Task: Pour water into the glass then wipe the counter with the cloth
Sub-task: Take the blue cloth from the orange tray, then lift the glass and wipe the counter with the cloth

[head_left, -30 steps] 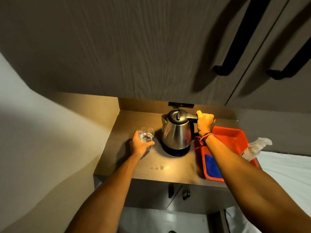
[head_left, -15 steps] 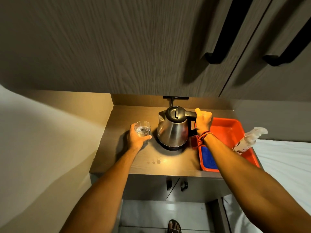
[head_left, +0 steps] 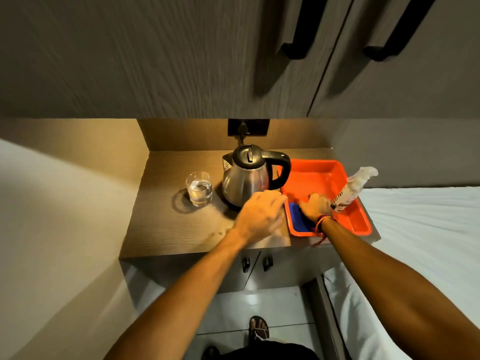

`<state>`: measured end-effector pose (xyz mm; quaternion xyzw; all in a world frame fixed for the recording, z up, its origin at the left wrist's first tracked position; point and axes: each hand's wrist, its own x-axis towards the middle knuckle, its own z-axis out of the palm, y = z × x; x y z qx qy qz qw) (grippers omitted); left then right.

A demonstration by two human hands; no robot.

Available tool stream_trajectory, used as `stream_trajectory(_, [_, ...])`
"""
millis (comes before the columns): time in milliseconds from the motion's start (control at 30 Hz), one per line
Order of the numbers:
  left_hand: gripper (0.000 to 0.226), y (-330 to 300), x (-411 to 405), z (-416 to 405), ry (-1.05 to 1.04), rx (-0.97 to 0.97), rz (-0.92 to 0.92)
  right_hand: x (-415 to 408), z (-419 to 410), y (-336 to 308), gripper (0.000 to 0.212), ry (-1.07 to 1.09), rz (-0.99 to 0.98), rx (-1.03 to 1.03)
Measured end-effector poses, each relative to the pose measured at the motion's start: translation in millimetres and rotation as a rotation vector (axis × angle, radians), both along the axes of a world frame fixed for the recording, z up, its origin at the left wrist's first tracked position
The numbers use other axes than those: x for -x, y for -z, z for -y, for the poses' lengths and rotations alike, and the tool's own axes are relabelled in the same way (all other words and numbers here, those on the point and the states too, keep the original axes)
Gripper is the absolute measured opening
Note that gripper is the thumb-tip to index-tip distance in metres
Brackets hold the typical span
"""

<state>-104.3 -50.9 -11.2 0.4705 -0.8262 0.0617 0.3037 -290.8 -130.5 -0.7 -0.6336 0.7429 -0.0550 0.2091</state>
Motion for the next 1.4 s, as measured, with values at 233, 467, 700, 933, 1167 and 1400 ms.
stream_trajectory(233, [0.053, 16, 63, 16, 0.031, -0.452, 0.321, 17, -9, -8, 0.033, 0.087, 0.079, -0.108])
stream_trajectory(467, [0.044, 18, 56, 10, -0.023, -0.449, 0.080, 22, -4, -4, 0.030, 0.211, 0.322, -0.166])
stream_trajectory(700, [0.035, 23, 27, -10, -0.342, -0.621, -0.749, -17, -14, -31, 0.019, 0.321, 0.652, 0.247])
stream_trajectory(933, [0.037, 27, -12, -20, -0.480, -0.688, -1.194, -91, -71, -16, 0.022, 0.085, 0.920, 0.353])
stream_trajectory(1167, [0.024, 46, -72, -57, -0.782, -0.596, -0.986, -138, -90, 28, 0.027, -0.063, 0.803, 0.088])
stream_trajectory(1400, [0.030, 48, -104, -66, -0.947, -0.628, -0.653, -159, -110, 57, 0.046, -0.472, 0.108, 0.332])
